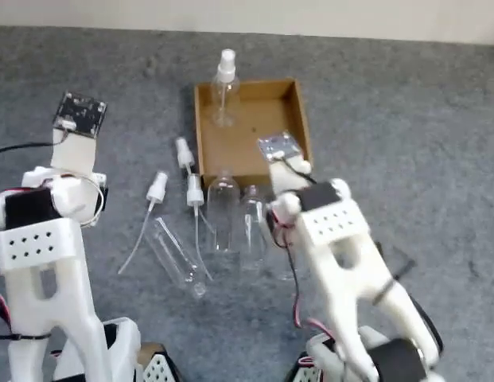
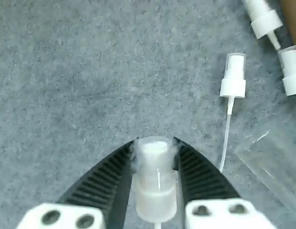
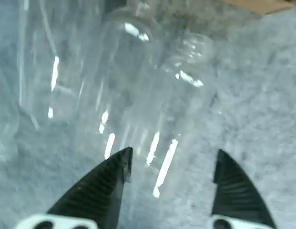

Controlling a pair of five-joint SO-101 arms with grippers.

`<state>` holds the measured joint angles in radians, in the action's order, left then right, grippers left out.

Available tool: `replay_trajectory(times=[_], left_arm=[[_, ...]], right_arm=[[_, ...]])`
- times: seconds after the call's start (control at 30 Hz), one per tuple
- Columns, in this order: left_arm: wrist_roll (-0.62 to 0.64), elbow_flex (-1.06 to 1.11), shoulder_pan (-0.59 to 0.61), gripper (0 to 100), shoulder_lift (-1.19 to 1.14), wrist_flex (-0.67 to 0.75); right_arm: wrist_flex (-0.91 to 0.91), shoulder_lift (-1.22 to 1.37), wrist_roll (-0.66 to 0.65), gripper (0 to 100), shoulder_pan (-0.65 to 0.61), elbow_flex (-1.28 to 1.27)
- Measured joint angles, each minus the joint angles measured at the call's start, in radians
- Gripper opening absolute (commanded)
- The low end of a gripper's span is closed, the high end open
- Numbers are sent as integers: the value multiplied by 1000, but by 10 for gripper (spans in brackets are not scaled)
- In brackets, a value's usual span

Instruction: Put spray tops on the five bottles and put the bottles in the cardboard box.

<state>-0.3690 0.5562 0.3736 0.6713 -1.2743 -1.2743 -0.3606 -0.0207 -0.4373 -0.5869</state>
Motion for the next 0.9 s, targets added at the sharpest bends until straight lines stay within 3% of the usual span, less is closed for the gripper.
replay_trajectory(times=[0.2, 0.4, 0.47, 0.67, 0.9], left_arm=[[3, -43, 0, 4, -57, -28], [3, -48, -2, 4, -87, -28], [3, -48, -2, 4, -103, -28], [32, -48, -2, 4, -195, -6], [86, -164, -43, 4, -448, 25]], right_arm=[[63, 203, 107, 228, -3, 80], [124, 278, 112, 9, 75, 91], [127, 279, 100, 5, 120, 91], [140, 279, -146, 4, 285, 64], [144, 264, -416, 4, 580, 46]])
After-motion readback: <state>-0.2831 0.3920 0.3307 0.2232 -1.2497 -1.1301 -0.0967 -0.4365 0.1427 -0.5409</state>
